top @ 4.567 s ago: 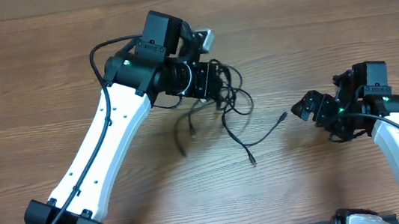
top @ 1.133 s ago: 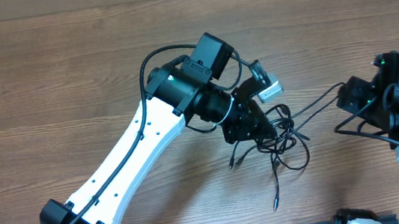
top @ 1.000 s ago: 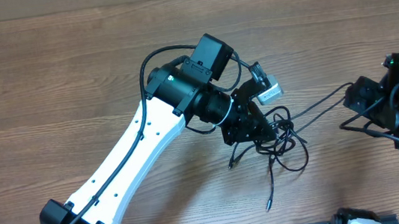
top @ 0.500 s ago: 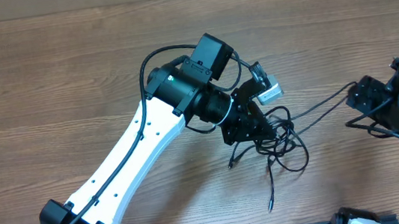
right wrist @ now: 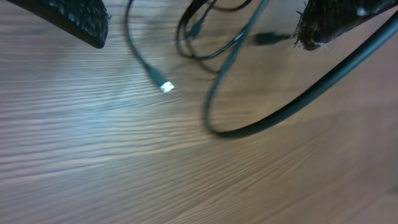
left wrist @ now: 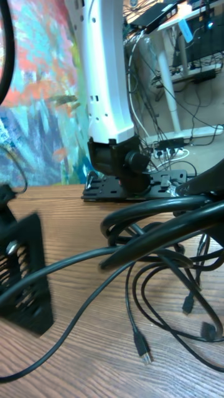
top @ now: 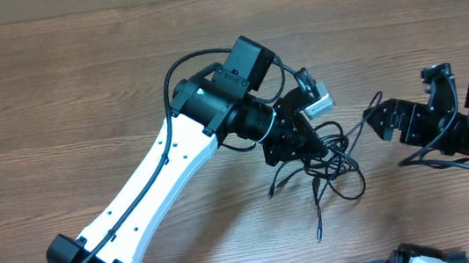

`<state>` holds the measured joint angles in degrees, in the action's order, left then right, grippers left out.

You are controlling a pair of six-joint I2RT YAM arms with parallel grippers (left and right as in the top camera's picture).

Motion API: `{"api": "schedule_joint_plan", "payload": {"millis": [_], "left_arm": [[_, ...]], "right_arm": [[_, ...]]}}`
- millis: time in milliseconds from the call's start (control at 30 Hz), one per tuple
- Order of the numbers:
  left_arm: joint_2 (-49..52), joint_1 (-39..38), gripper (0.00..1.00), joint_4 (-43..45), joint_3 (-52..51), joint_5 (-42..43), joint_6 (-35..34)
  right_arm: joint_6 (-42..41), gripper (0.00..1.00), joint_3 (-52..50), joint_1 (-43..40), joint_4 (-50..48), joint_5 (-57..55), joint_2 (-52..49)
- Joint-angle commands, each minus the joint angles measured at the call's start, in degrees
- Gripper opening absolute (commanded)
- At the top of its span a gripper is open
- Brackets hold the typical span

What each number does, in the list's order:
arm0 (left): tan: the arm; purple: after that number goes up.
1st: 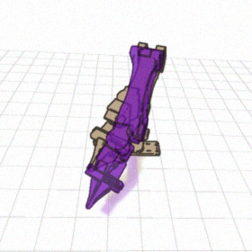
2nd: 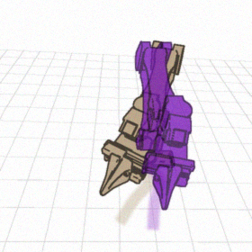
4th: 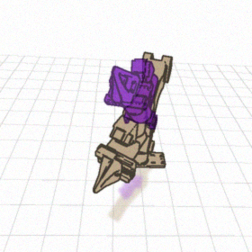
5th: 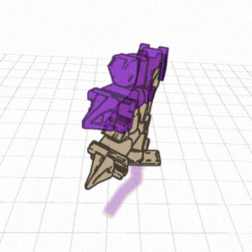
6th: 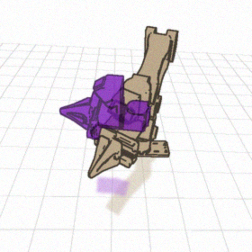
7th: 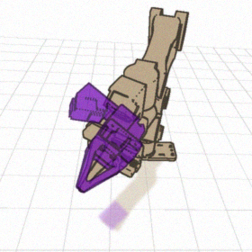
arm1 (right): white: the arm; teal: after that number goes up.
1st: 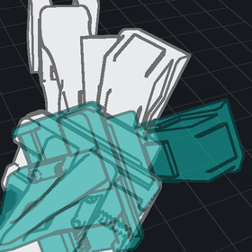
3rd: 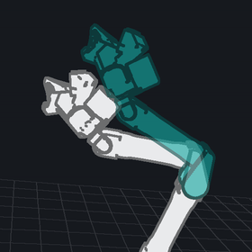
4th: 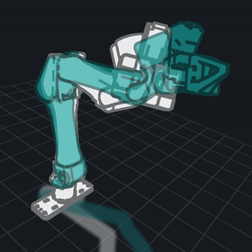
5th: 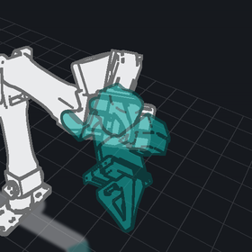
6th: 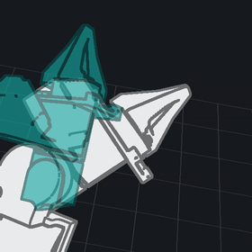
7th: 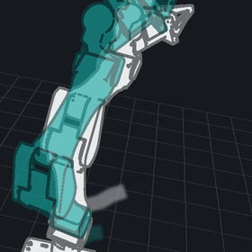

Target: Untangle cables

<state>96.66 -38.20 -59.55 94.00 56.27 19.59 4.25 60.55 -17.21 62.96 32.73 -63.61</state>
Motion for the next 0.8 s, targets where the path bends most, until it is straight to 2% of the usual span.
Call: {"api": "schedule_joint_plan", "payload": {"millis": [0, 200, 367, 567, 700, 767], "left_arm": [[-1.3, 1.0, 0.04, 1.7, 1.0, -1.9, -4.9], [-1.3, 4.7, 0.04, 4.7, 1.0, -4.6, -15.3], [-1.3, 7.2, 0.04, 5.6, 1.0, -5.6, -20.0], [-1.3, 7.0, 0.04, 6.2, 1.0, -3.8, -20.0], [-1.3, 6.0, 0.04, 8.2, 1.0, -0.7, -20.0], [-1.3, 5.4, 0.04, 9.8, 1.0, 0.3, -20.0]], "right_arm": [[8.0, 0.96, 1.4, -0.2, 1.4, 8.4, -0.1], [13.7, 0.96, 1.4, -0.2, 3.9, 15.2, -0.1], [19.3, 0.96, 1.4, -0.2, 5.8, 19.1, -0.1], [30.9, 0.96, 1.4, -0.2, 9.3, 27.8, -0.1], [34.3, 0.95, 1.4, 0.1, 9.8, 29.0, -0.1], [35.3, 0.90, 1.4, 0.8, 9.9, 28.9, -0.1]]}}
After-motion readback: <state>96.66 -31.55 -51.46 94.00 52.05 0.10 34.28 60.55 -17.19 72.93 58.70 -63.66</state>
